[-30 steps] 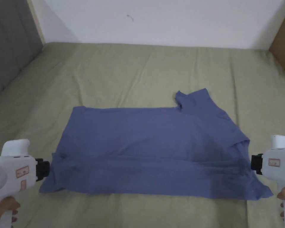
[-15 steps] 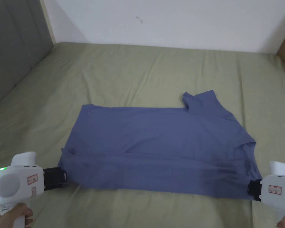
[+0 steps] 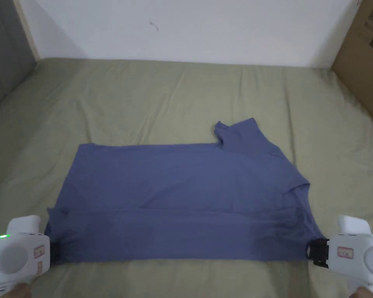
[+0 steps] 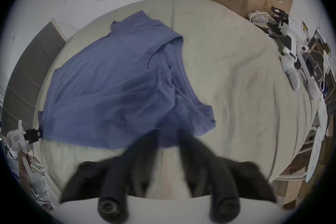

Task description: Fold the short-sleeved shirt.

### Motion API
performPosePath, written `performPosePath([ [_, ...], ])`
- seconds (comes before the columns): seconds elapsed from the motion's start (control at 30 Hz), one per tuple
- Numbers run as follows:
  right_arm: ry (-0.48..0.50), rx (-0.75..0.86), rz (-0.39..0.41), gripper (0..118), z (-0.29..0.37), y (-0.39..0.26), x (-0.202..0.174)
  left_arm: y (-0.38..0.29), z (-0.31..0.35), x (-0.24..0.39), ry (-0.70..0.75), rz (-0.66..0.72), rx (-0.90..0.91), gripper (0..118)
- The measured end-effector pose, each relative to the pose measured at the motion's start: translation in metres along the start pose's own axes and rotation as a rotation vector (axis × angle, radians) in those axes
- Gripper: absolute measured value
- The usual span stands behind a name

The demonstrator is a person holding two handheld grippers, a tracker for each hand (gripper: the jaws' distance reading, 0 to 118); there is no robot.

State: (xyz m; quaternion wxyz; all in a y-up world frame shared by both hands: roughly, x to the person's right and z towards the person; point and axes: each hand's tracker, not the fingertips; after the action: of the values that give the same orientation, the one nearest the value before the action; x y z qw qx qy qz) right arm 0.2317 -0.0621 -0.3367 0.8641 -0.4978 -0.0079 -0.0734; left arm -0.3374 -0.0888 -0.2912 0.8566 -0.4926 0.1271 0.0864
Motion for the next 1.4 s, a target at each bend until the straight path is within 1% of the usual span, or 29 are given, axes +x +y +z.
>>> performPosePath([
  [0.03,0.003,0.009,-0.004,76,0.0,0.003,0.004,0.001,0.001,0.001,0.003,-0.008,0.0,9],
  [0.1,-0.004,0.042,-0.008,75,-0.003,0.01,0.011,0.0,0.005,0.002,0.007,-0.024,0.01,9],
  [0.2,-0.002,0.029,0.003,75,-0.028,0.022,0.022,0.001,0.009,0.0,0.003,-0.034,0.012,9],
  [0.27,-0.043,-0.102,-0.026,75,-0.05,0.02,0.017,0.003,0.009,-0.002,-0.002,-0.035,0.007,9],
  [0.3,-0.038,-0.125,-0.048,74,-0.058,0.018,0.018,0.003,0.009,-0.002,-0.004,-0.036,0.009,9],
  [0.33,-0.036,-0.096,-0.044,67,-0.06,0.017,0.016,0.003,0.011,-0.004,-0.008,-0.035,0.009,9],
  [0.37,-0.056,-0.085,-0.021,67,-0.059,0.02,0.013,0.004,0.012,-0.005,-0.013,-0.033,0.009,9],
  [0.4,-0.052,-0.083,-0.002,61,-0.054,0.022,0.009,0.005,0.013,-0.005,-0.016,-0.033,0.01,9],
  [0.43,-0.001,-0.068,0.024,30,-0.049,0.023,0.008,0.006,0.013,-0.006,-0.02,-0.034,0.01,9],
  [0.47,0.068,-0.069,0.0,6,-0.046,0.025,0.007,0.007,0.014,-0.006,-0.024,-0.035,0.01,9],
  [0.5,0.004,-0.078,0.002,6,-0.044,0.026,0.001,0.007,0.014,-0.006,-0.025,-0.037,0.009,9],
  [0.53,-0.034,-0.07,0.049,6,-0.043,0.025,-0.001,0.008,0.016,-0.005,-0.023,-0.042,0.01,9],
  [0.6,-0.025,-0.074,0.039,6,-0.04,0.024,0.002,0.008,0.022,-0.005,-0.03,-0.048,0.019,9],
  [0.67,-0.002,-0.06,-0.015,6,-0.031,0.024,0.011,0.008,0.03,-0.007,-0.039,-0.053,0.03,9],
  [0.7,0.006,-0.052,-0.02,6,-0.026,0.023,0.015,0.007,0.034,-0.008,-0.042,-0.054,0.035,9],
  [0.73,0.009,-0.031,-0.018,6,-0.02,0.023,0.018,0.007,0.038,-0.009,-0.042,-0.055,0.041,9],
  [0.77,0.015,-0.03,-0.006,6,-0.007,0.019,0.009,0.008,0.04,-0.009,-0.042,-0.056,0.042,9],
  [0.83,0.002,-0.004,0.014,6,0.003,0.015,0.009,0.006,0.045,-0.01,-0.037,-0.061,0.039,9],
  [0.87,-0.005,-0.013,0.045,6,0.009,0.012,0.006,0.004,0.048,-0.008,-0.031,-0.072,0.035,9],
  [0.97,-0.009,-0.022,0.055,6,0.018,-0.003,0.003,-0.01,0.053,-0.004,-0.006,-0.119,0.034,9],
  [1.07,-0.011,-0.06,0.041,6,0.01,-0.019,0.007,-0.025,0.049,-0.004,0.013,-0.153,0.03,10],
  [1.1,-0.008,-0.068,0.042,10,0.007,-0.024,0.007,-0.029,0.046,-0.005,0.011,-0.154,0.031,14],
  [1.13,-0.003,-0.065,0.034,30,0.005,-0.028,0.007,-0.031,0.042,-0.006,0.011,-0.153,0.031,32],
  [1.17,-0.013,-0.062,0.018,55,0.0,-0.026,0.011,-0.031,0.04,-0.005,0.027,-0.147,0.021,58],
  [1.2,-0.05,-0.058,0.006,78,0.001,-0.025,0.011,-0.032,0.038,-0.006,0.06,-0.144,0.009,83],
  [1.23,-0.069,-0.055,0.005,78,0.002,-0.025,0.012,-0.032,0.037,-0.007,0.104,-0.15,0.012,83],
  [1.3,-0.054,-0.035,0.001,82,0.007,-0.02,0.02,-0.029,0.045,-0.013,0.112,-0.127,0.059,95],
  [1.33,-0.041,-0.024,-0.005,81,0.011,-0.016,0.021,-0.026,0.051,-0.016,0.108,-0.1,0.113,93],
  [1.4,-0.059,0.011,-0.005,81,0.021,-0.007,0.018,-0.014,0.062,-0.02,0.102,-0.067,0.127,94],
])
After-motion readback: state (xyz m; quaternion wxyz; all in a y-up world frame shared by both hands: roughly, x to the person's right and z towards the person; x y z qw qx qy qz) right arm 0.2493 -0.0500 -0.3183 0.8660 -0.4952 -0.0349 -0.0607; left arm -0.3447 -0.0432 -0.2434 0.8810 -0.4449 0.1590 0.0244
